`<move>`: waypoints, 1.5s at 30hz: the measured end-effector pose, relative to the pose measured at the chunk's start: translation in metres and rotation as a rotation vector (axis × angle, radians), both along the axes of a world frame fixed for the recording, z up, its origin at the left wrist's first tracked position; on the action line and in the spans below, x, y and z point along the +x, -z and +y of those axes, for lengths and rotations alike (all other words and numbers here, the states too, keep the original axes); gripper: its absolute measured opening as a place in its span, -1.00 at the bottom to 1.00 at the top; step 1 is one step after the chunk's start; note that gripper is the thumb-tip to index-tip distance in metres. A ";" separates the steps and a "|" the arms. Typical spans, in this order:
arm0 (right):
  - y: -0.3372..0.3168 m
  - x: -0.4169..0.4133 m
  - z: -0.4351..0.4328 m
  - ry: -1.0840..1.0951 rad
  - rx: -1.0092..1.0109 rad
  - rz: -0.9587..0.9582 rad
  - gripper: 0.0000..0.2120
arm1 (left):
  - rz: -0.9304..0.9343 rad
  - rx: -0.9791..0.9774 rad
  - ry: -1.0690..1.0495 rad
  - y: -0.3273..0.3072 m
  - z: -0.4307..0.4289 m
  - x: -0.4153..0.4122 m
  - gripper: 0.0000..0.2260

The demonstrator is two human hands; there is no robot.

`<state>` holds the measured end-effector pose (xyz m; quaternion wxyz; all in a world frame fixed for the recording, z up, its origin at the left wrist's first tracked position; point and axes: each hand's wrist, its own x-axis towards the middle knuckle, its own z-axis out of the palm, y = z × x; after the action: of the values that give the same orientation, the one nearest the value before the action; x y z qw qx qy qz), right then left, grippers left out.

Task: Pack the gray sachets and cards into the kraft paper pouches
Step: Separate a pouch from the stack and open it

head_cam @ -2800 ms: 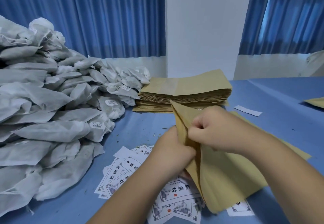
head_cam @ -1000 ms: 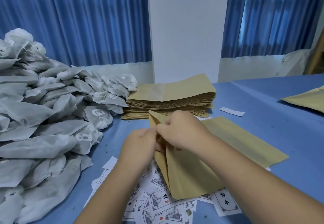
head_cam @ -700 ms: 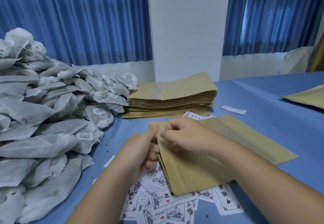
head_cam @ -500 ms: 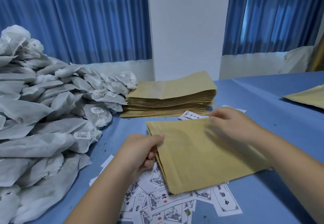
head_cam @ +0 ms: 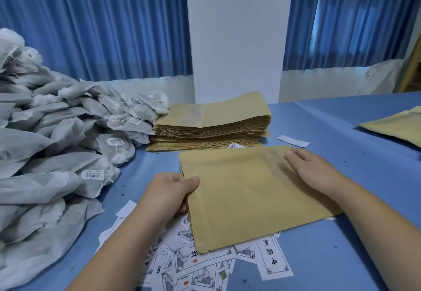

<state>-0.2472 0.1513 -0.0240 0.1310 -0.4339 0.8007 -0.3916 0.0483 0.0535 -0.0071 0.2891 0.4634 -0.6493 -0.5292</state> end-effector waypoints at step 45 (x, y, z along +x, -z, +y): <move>-0.121 0.184 -0.039 -0.171 0.054 0.669 -0.86 | 0.722 0.201 0.223 -0.011 -0.007 -0.010 -0.75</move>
<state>-0.0630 0.1127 0.0971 -0.0952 -0.6001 0.7702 -0.1939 0.0382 0.0465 0.0035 0.3928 0.2001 -0.4972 -0.7474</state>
